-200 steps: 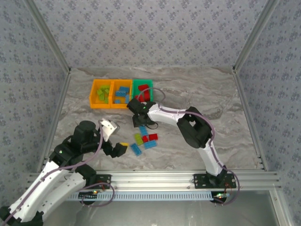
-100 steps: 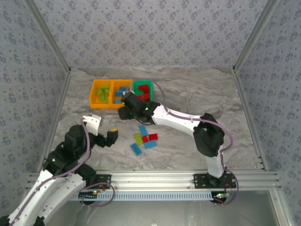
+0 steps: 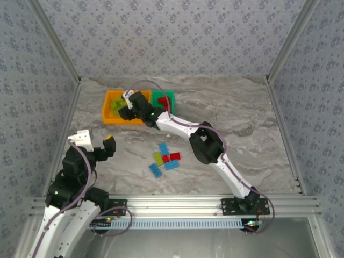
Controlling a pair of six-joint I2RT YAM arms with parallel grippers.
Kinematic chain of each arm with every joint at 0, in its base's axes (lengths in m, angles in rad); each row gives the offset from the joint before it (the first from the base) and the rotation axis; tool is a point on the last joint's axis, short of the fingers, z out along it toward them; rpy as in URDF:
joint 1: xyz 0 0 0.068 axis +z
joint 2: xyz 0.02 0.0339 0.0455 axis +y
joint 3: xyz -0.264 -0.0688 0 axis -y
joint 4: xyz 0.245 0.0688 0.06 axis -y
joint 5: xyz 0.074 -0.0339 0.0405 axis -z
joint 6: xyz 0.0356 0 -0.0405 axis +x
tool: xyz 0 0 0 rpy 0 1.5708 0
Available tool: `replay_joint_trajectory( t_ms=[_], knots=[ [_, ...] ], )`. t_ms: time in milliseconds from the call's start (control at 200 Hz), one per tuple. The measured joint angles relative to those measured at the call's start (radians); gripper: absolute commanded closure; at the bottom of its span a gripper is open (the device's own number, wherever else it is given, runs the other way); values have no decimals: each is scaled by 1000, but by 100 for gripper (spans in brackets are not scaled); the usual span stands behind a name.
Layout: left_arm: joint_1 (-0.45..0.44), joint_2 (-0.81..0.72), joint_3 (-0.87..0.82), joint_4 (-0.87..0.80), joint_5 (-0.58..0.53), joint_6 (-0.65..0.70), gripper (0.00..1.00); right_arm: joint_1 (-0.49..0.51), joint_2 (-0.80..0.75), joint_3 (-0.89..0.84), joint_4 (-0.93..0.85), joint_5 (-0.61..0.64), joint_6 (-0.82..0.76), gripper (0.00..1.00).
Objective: Sort the legos into containers by color
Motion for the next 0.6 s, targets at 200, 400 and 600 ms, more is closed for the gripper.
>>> replay_joint_trajectory(
  t_ms=[200, 400, 600],
  knots=[
    [37, 18, -9, 0, 29, 0, 1, 11, 125, 176, 7, 1, -120, 43],
    [43, 20, -14, 0, 49, 1, 1, 21, 195, 312, 18, -6, -143, 22],
    [43, 20, -14, 0, 55, 1, 1, 4, 212, 336, -15, -11, -147, 13]
  ],
)
